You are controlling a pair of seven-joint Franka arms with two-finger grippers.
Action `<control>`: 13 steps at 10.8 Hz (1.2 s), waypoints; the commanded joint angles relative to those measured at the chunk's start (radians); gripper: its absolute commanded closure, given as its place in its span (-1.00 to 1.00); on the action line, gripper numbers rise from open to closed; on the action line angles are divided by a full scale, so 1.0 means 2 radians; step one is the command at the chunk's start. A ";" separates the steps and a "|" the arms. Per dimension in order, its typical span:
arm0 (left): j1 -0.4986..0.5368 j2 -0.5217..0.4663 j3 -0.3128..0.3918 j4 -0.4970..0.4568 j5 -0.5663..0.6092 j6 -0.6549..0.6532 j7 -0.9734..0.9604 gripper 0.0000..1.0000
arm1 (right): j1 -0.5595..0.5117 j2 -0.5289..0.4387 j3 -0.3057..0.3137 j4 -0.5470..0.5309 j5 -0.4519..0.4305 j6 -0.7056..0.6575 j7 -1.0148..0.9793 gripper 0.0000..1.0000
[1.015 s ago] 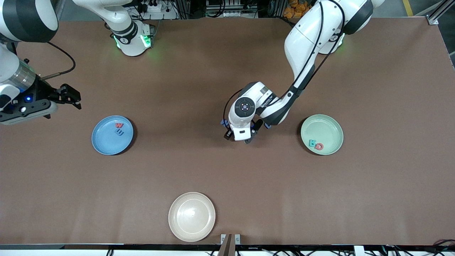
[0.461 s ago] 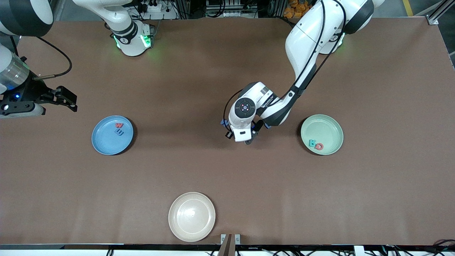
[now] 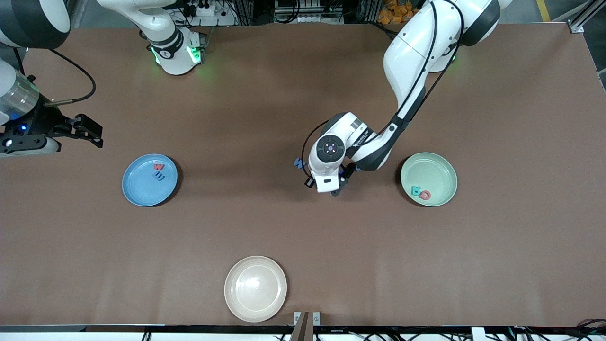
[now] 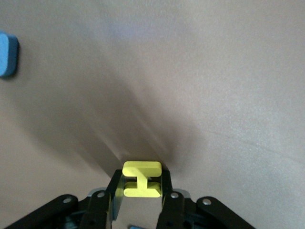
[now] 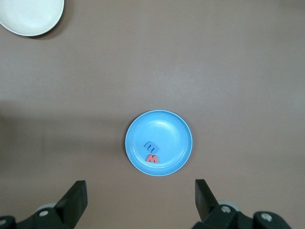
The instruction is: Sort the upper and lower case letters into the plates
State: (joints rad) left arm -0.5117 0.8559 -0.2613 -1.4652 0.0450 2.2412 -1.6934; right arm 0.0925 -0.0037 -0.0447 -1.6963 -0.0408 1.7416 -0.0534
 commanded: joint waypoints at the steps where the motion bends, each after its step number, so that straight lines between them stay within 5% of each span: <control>1: 0.014 -0.008 0.000 0.017 -0.006 -0.041 0.031 0.67 | -0.012 -0.004 0.004 -0.001 0.010 -0.006 0.000 -1.00; 6: 0.077 -0.039 -0.002 0.015 -0.007 -0.100 0.138 0.67 | 0.000 0.020 0.024 -0.005 0.015 -0.001 0.004 -1.00; 9: 0.132 -0.070 -0.002 0.005 -0.006 -0.166 0.234 0.67 | 0.027 0.023 0.061 -0.003 0.054 0.006 0.007 -1.00; 13: 0.217 -0.158 -0.001 -0.127 0.005 -0.154 0.369 0.74 | 0.090 0.046 0.113 0.001 0.050 0.078 0.157 -1.00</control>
State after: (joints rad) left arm -0.1330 0.6574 -0.2572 -1.5420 0.0461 1.8848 -1.0336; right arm 0.2574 0.0652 0.1334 -1.7071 0.0535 1.8557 0.1545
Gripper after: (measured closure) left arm 0.648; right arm 0.000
